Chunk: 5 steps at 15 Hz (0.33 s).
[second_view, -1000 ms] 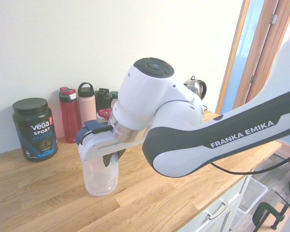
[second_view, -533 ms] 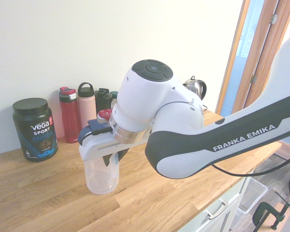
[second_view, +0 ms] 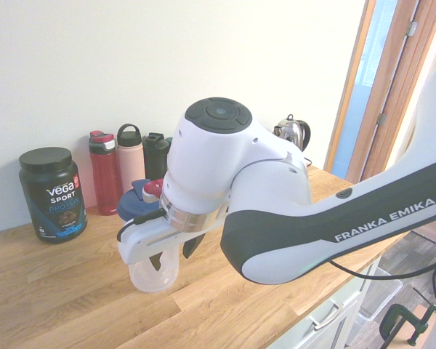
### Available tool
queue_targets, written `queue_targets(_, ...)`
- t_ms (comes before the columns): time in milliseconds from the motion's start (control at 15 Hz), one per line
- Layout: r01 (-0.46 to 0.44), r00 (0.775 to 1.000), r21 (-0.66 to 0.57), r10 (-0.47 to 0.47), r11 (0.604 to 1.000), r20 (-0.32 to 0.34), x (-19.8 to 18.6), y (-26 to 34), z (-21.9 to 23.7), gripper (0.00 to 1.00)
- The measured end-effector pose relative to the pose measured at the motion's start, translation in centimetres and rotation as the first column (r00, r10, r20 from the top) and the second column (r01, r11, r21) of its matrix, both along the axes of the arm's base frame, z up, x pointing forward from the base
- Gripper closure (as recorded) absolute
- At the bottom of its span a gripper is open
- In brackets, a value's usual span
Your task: Pour me some water
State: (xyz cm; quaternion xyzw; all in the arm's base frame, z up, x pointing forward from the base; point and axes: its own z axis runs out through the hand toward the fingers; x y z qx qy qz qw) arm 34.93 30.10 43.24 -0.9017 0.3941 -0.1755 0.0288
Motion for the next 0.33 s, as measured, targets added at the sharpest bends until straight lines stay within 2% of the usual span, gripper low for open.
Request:
queue_targets(133, -0.015, 0.991, -0.042, 0.009, 0.999, -0.136, -0.7, -1.8, 0.5, 0.0)
queue_targets(333, -0.059, 0.97, -0.051, 0.045, 0.997, -0.239, -1.6, -7.9, 1.6, 0.0)
